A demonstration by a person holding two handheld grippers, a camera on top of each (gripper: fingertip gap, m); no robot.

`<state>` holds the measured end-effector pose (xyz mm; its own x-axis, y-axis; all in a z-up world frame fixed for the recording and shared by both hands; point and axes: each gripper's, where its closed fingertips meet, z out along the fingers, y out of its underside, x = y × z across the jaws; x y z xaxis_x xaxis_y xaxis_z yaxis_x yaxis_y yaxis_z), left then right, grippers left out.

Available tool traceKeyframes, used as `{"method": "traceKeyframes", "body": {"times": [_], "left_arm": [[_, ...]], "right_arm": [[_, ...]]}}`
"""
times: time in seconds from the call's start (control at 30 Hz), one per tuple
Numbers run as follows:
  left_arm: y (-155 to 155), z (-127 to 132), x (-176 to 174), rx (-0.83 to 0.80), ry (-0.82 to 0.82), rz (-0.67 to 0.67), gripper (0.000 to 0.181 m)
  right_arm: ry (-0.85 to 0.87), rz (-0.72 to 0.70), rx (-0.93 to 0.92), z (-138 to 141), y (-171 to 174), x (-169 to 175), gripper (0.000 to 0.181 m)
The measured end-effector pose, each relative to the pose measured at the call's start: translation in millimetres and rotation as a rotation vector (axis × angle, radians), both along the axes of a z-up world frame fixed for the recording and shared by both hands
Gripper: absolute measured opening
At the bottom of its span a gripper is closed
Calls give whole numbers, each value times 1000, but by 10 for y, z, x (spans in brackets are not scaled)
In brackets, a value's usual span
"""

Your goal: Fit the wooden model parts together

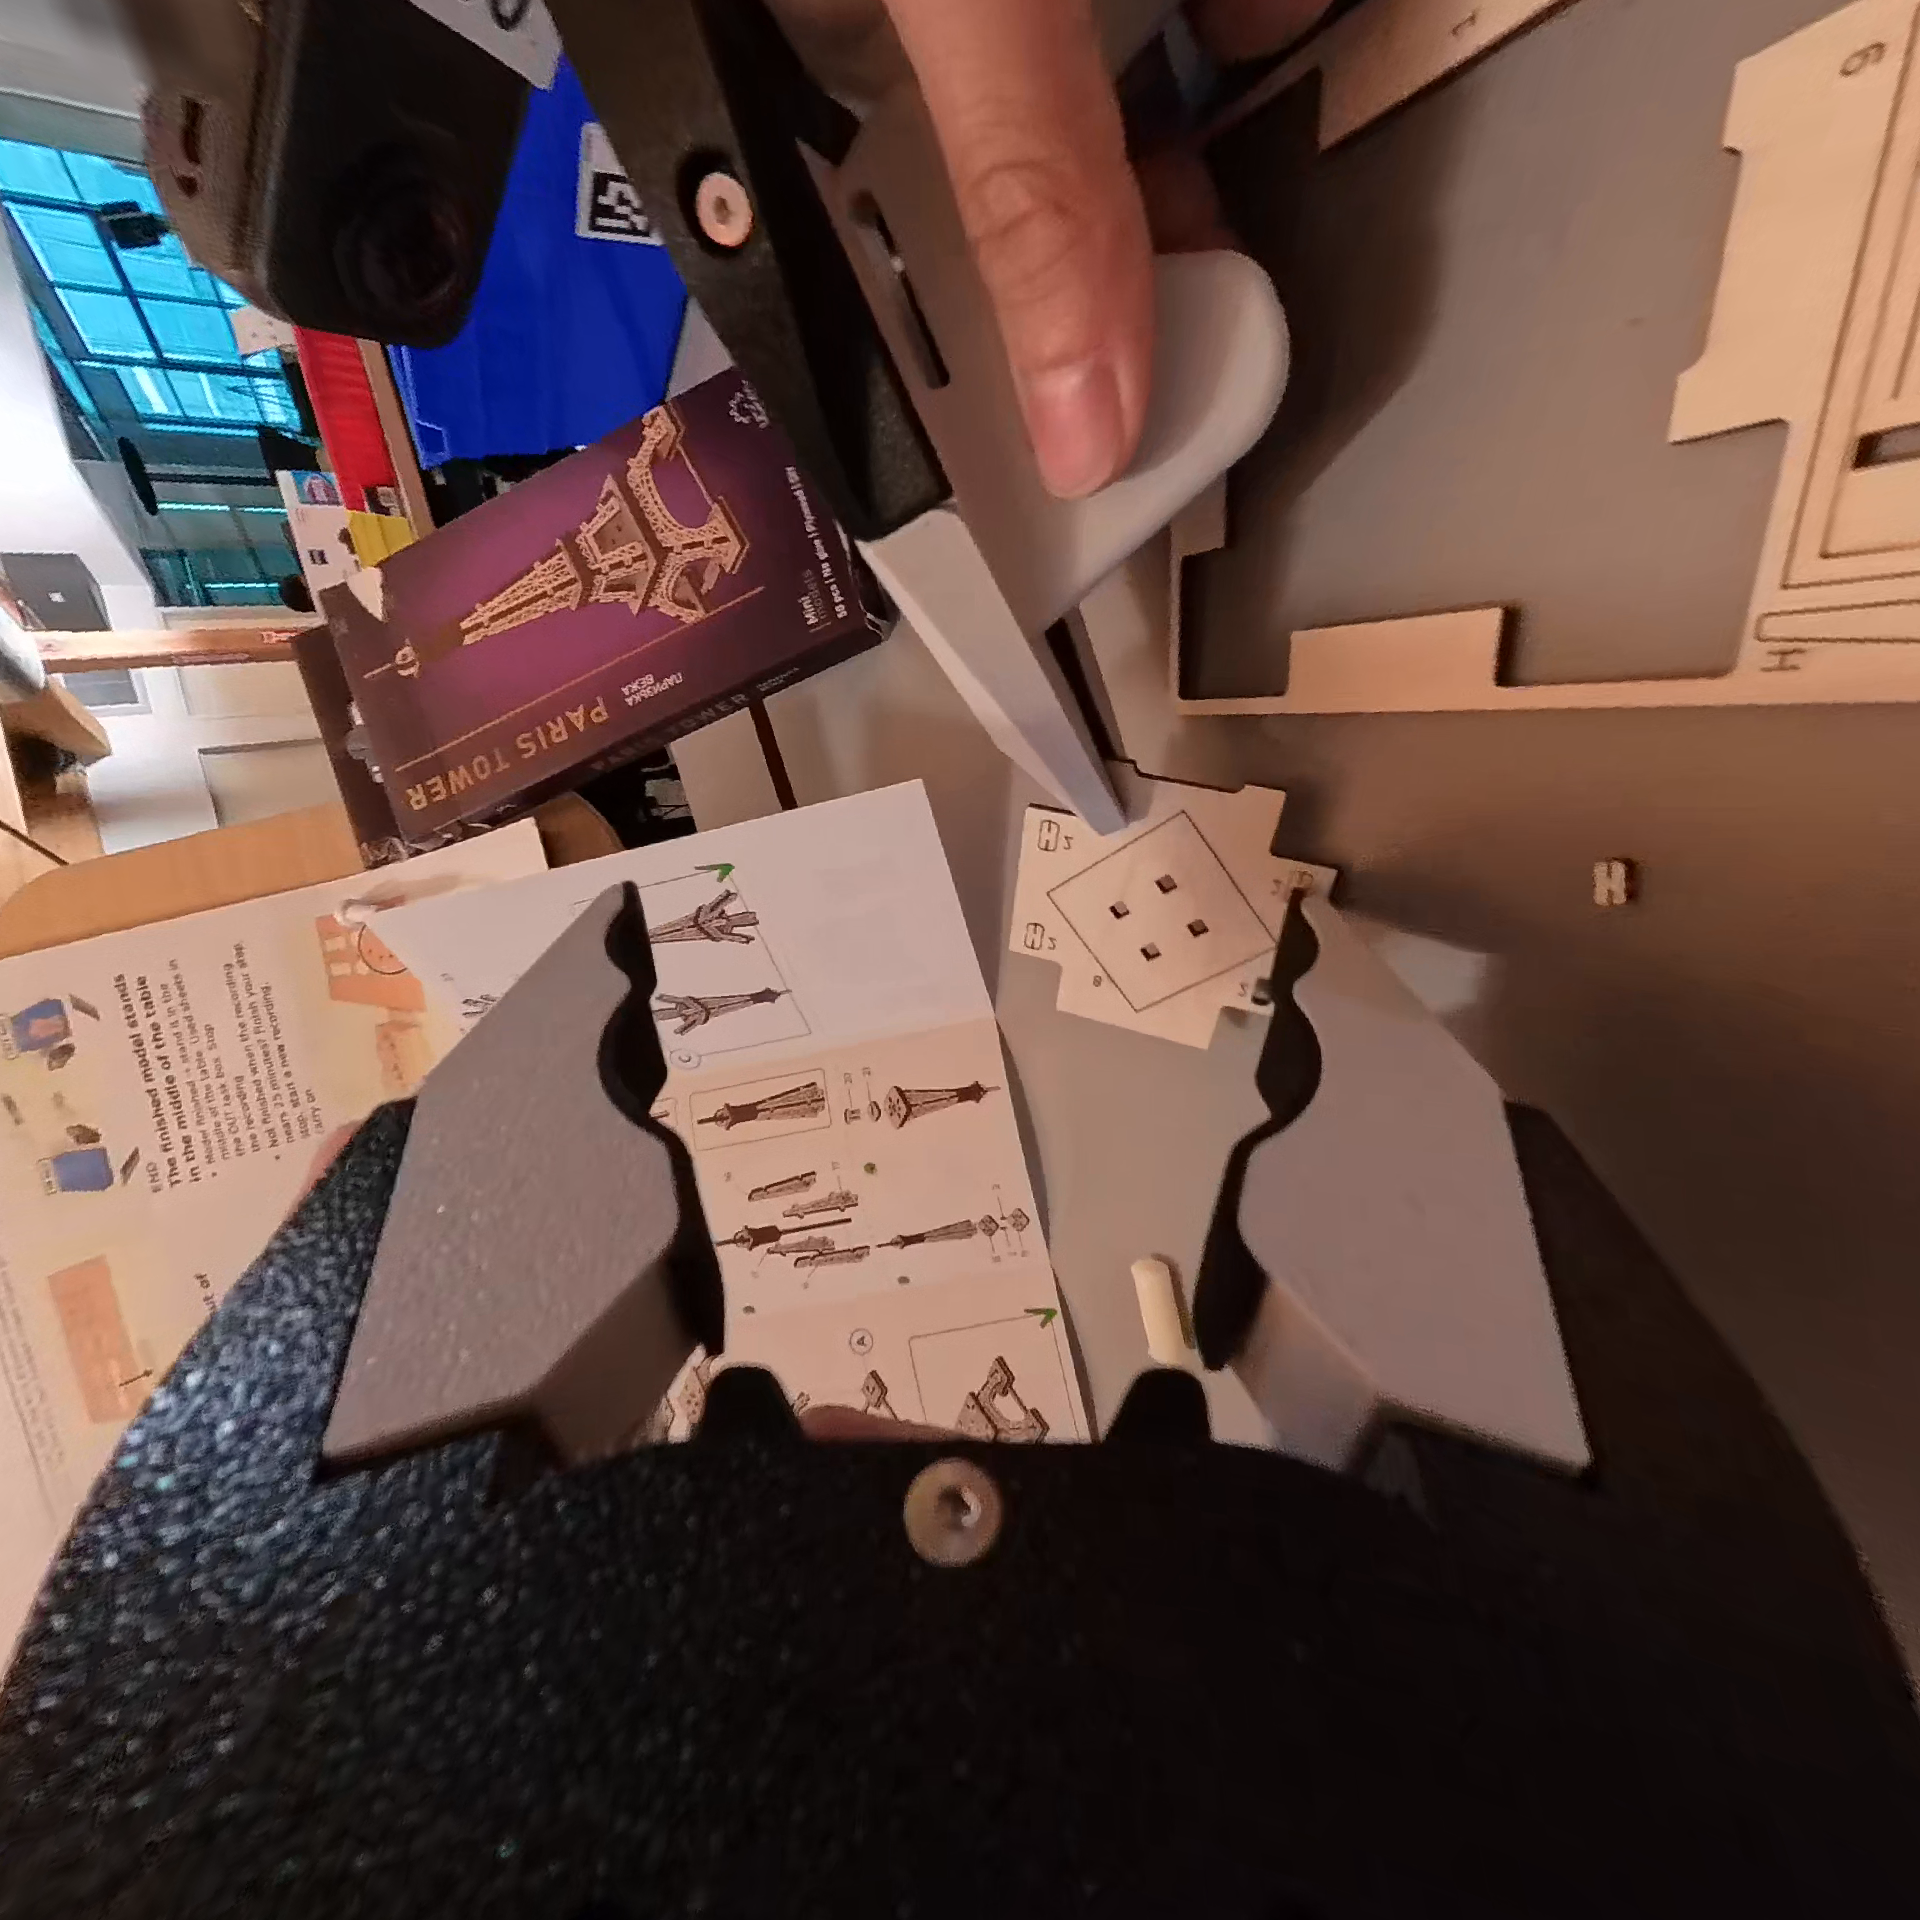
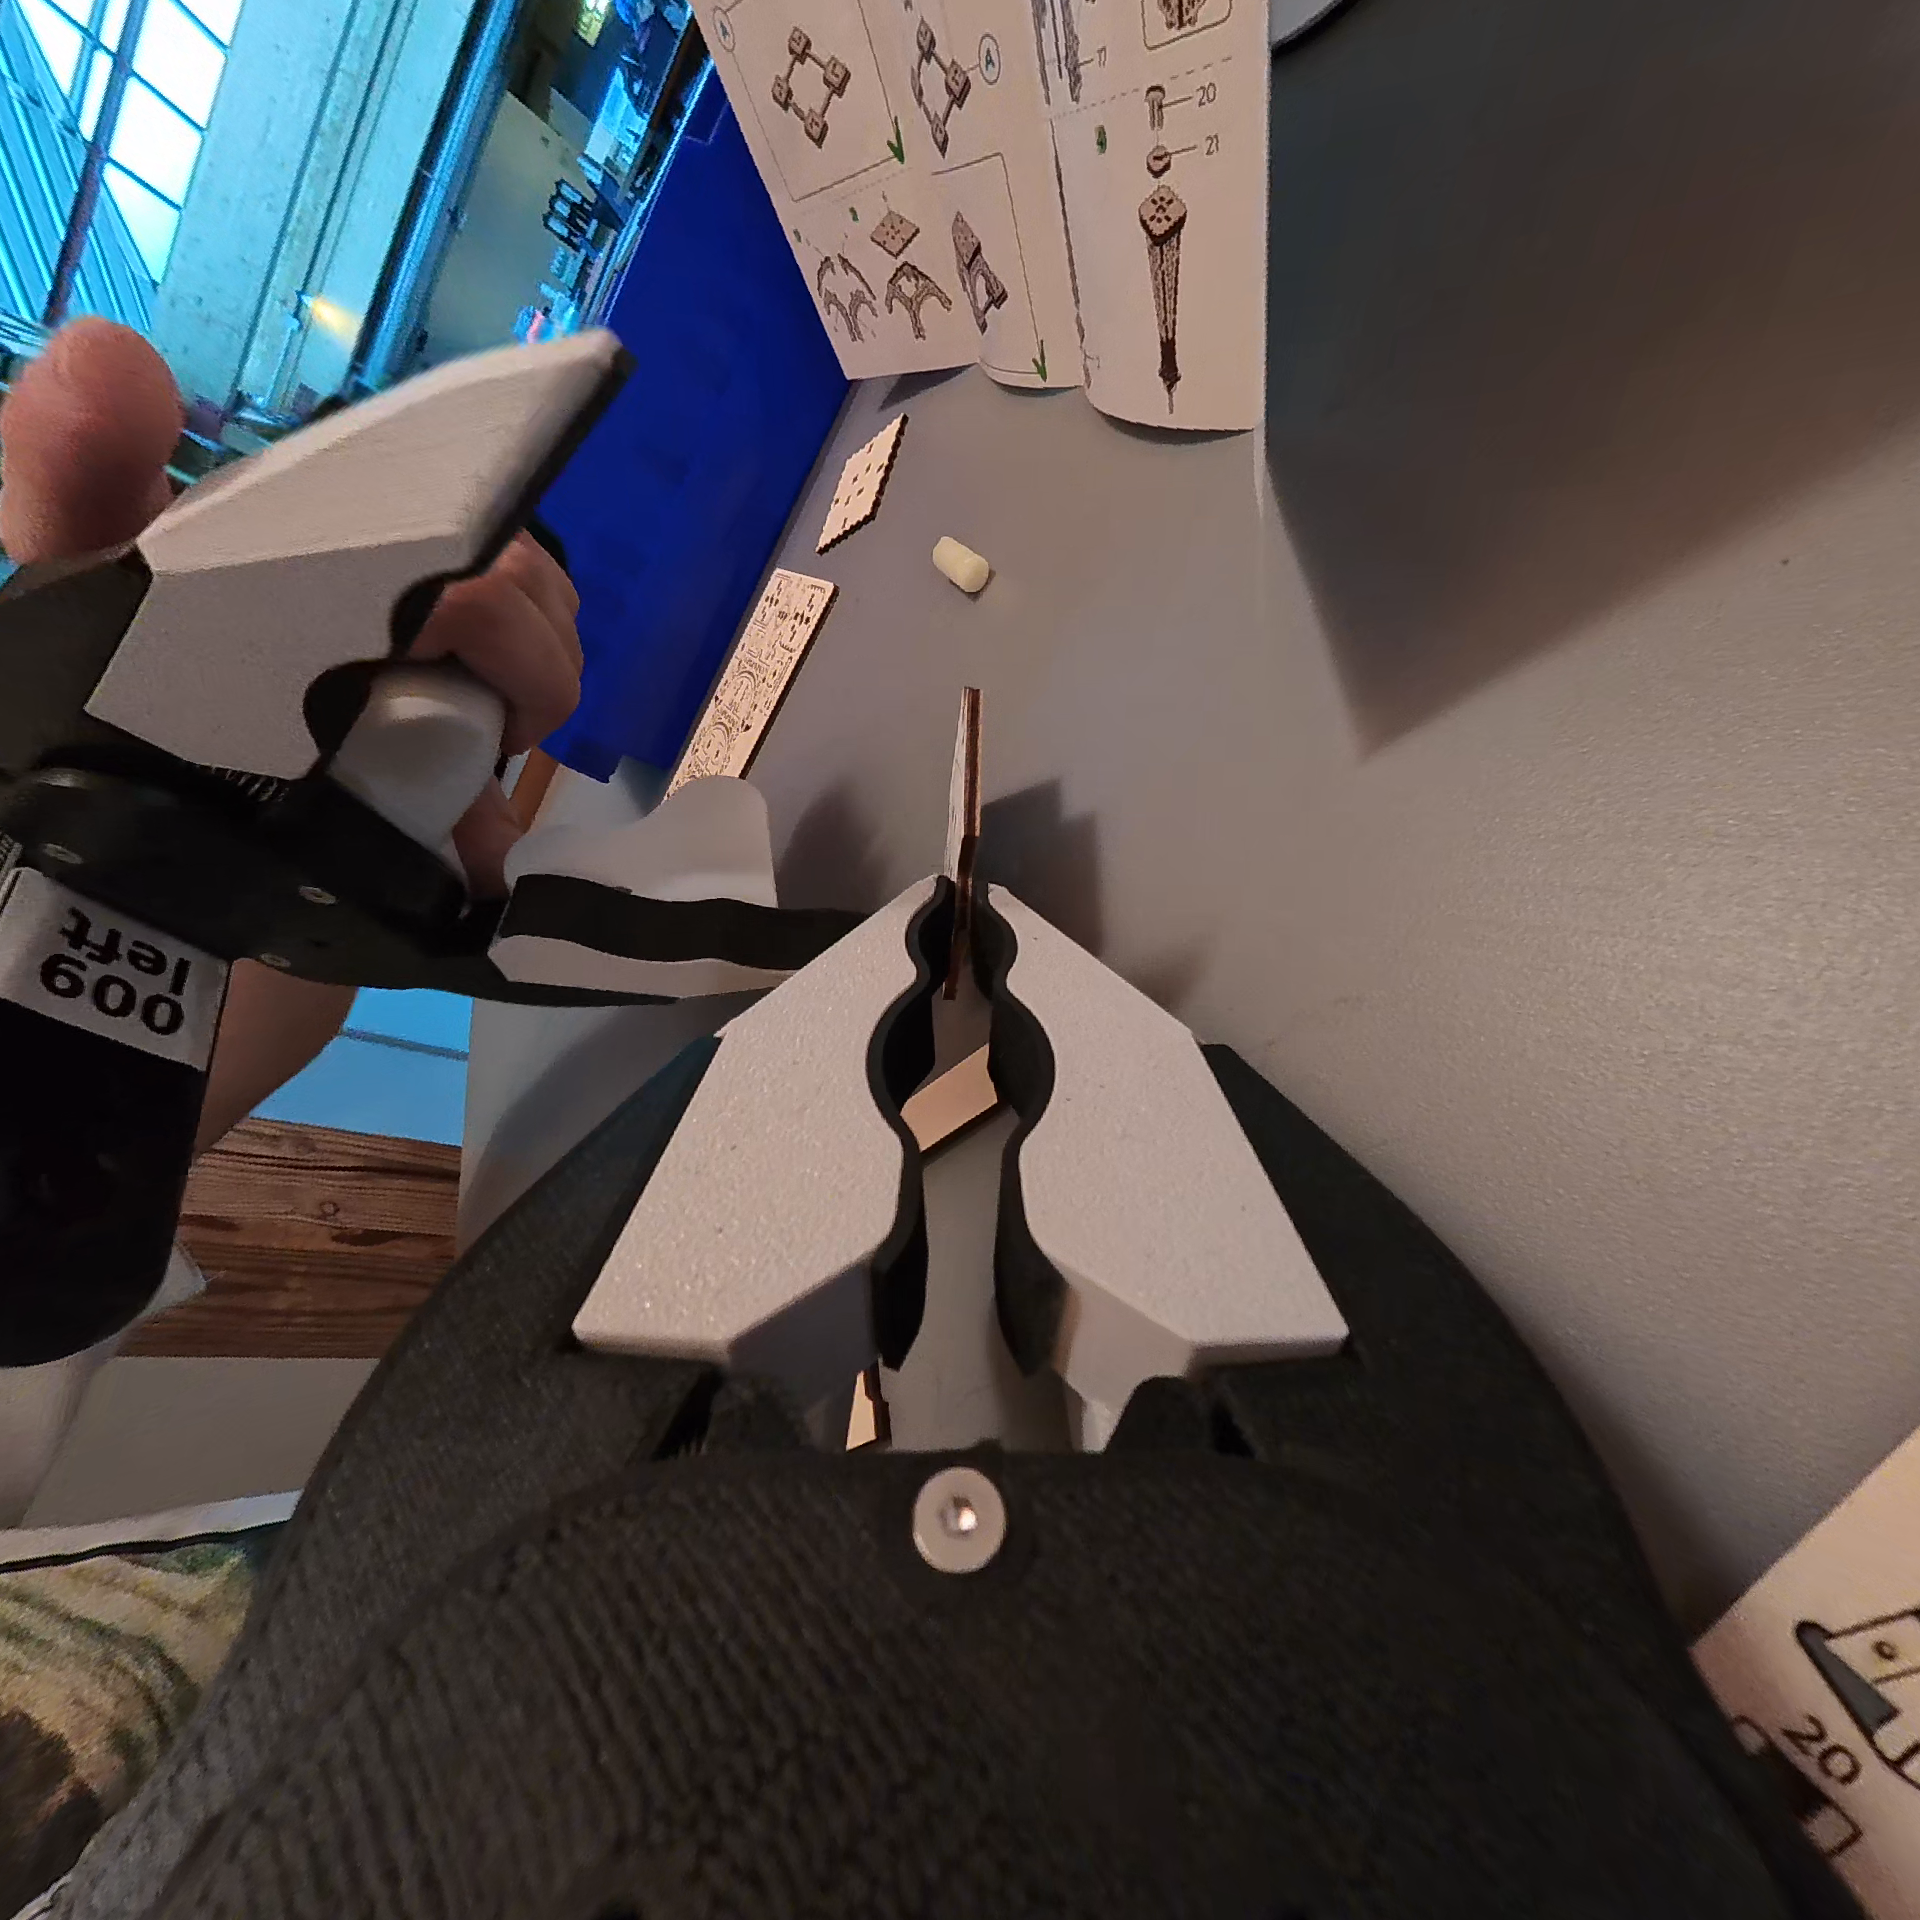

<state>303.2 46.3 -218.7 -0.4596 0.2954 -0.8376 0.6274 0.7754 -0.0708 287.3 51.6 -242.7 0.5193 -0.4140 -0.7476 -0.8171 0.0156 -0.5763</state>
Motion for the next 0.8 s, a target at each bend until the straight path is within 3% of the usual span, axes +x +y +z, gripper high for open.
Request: {"method": "traceKeyframes", "body": {"times": [0.3, 0.57, 0.8], "left_arm": [[-45, -16, -18, 42, -12, -37, 114], [-67, -111, -73, 152, 23, -100, 101], [-150, -170, -3, 263, 152, -117, 112]], "right_arm": [[0, 0, 0, 1, 0, -1, 1], [0, -2, -4, -4, -1, 3, 1], [1, -5, -8, -9, -3, 6, 1]]}}
